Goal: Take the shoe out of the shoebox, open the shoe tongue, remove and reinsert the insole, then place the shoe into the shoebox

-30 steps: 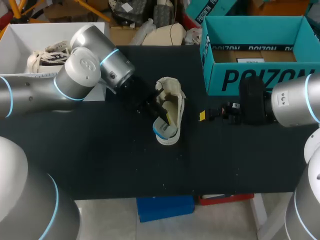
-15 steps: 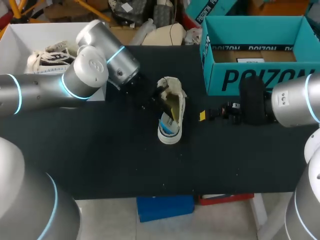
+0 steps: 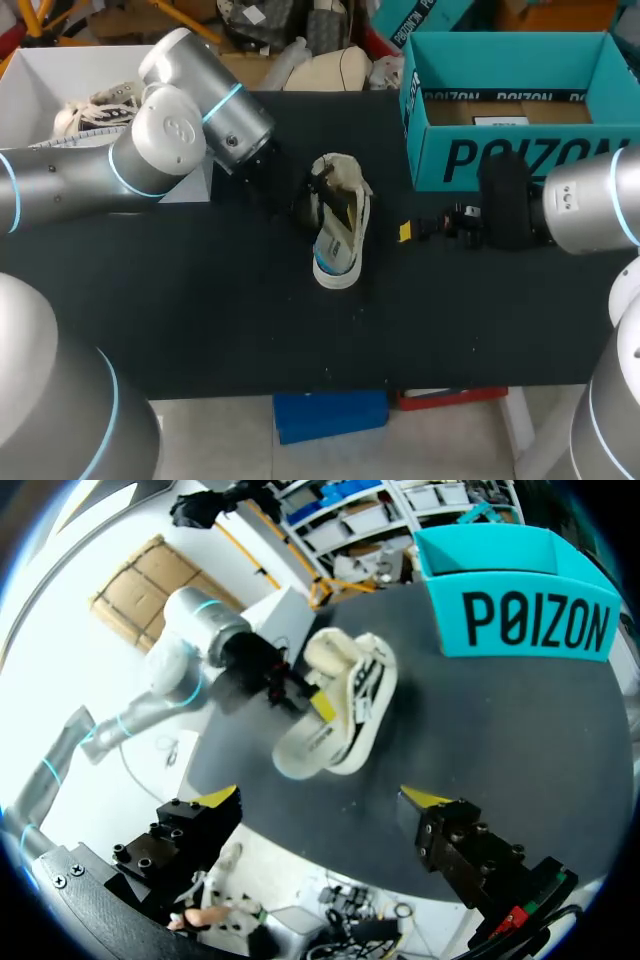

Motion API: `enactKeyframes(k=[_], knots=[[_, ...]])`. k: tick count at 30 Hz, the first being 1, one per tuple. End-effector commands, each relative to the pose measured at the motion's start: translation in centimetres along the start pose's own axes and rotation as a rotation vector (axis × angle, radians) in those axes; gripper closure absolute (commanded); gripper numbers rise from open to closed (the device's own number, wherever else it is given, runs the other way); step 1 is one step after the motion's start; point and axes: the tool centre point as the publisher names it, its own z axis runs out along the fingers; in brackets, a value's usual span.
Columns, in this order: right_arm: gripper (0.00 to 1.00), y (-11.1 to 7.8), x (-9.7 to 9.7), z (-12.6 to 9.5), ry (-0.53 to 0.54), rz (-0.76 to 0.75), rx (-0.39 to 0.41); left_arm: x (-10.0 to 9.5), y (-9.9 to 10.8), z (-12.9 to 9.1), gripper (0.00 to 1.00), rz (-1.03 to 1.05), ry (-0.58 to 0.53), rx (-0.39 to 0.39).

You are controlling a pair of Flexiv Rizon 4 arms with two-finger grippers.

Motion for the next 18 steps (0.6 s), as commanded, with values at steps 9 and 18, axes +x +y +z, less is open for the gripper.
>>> enactKeyframes(k=[9, 18], knots=[[0.00, 0.0, 0.1, 0.1, -0.004, 0.001, 0.000, 1.5, -3.6, 0.1, 1.00, -0.029, 0.083, 0.020], [0.00, 0.0, 0.1, 0.1, -0.004, 0.001, 0.000, 2.0, -3.0, 0.2, 1.00, -0.045, 0.068, 0.022]])
